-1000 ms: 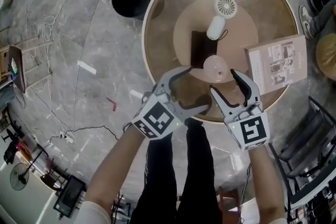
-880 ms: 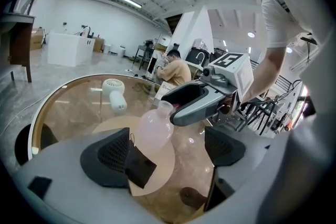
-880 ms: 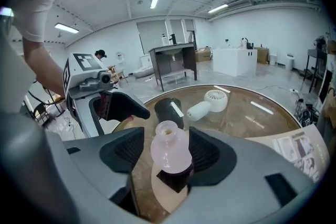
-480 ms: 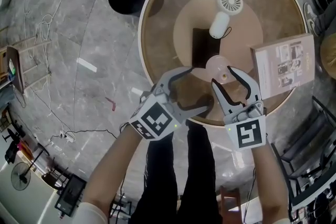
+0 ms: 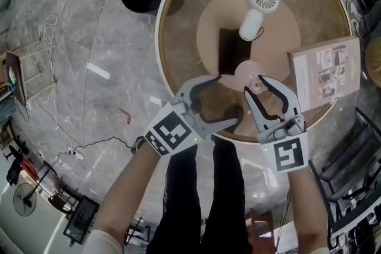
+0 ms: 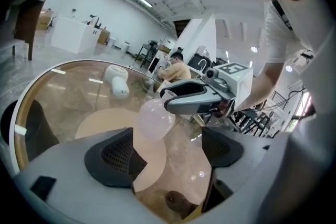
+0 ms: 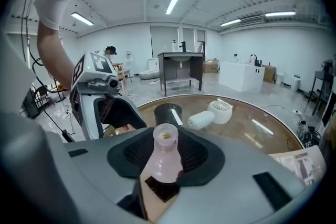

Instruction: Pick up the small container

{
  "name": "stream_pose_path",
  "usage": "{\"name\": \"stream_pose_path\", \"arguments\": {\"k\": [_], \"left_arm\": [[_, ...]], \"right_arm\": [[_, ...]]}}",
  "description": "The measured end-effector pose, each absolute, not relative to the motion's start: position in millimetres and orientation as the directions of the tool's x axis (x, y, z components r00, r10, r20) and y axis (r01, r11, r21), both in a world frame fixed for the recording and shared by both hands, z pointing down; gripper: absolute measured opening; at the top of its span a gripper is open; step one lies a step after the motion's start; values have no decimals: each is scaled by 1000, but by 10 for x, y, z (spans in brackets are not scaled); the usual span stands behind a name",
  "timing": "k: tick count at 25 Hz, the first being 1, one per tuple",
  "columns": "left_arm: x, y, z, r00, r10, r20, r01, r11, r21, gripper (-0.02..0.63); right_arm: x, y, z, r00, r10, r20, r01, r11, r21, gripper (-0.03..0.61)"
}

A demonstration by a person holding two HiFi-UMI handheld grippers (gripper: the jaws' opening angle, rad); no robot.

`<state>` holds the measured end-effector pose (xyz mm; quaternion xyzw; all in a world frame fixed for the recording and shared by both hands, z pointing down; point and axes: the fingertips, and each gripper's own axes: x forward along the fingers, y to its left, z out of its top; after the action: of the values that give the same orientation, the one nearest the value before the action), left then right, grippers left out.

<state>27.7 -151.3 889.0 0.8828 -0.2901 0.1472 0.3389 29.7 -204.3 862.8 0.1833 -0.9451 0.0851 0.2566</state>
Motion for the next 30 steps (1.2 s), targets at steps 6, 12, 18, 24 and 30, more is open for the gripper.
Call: {"name": "stream_pose_path", "arguments": {"k": [6, 12, 18, 24, 30], "left_arm": [[262, -1584, 8754, 830, -450, 330, -537, -484, 691, 390], [294, -1604, 8767, 848, -459, 265, -461, -393, 796, 393], [240, -1640, 8805, 831, -532, 162, -327, -232, 916, 379], [179, -1687, 8796, 797, -597, 97, -210, -123, 970, 413], [181, -1813, 8739, 754, -657, 24, -71, -46, 996, 419]], "right_arm": [[291, -2046, 8611, -800, -308, 515, -405, 910, -84, 150], [284, -2021, 8606, -801, -290, 524, -393, 914, -95, 150], [302, -2012, 8551, -800, -279, 531, -384, 919, -95, 150], [279, -1979, 8418, -804, -270, 530, -380, 919, -109, 149], [260, -1941, 8278, -811, -253, 527, -357, 928, -104, 149]]}}
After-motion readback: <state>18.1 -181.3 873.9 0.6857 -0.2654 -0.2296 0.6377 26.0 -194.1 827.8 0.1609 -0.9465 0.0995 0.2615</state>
